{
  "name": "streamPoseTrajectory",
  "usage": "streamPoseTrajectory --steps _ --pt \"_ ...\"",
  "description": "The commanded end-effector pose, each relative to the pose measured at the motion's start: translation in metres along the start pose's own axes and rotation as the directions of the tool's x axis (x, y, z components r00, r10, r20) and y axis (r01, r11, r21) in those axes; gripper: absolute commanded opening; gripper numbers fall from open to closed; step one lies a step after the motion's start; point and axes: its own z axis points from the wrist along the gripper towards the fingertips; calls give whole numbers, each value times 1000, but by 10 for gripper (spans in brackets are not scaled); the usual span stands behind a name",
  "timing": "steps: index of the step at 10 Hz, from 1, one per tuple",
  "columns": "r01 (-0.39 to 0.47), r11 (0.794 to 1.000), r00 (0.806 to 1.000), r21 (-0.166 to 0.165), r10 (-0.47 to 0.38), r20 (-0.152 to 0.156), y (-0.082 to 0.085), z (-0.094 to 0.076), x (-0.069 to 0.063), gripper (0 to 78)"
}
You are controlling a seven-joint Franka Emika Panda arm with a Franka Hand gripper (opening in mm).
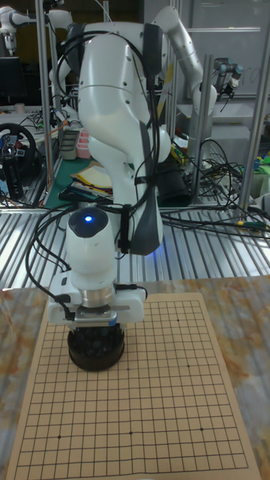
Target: Play the first move as black on the 3-4 point in the upper right corner of the Go board
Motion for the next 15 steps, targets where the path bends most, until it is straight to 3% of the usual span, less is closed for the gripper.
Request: streamPoseTrajectory --steps 1,4,6,8,9,15 --pt "4 1000 1000 -5 -4 0 -1 2 0 774" --pt "27 1000 1000 0 -27 -3 -2 0 0 774" --pt "27 999 1000 29 -27 -4 -3 -8 1 774" --pt "22 999 1000 34 -22 -5 -4 -13 1 774" --pt "32 995 999 95 -32 -1 -4 -13 1 774" --pt "18 987 1000 159 -17 -8 -5 -20 3 774"
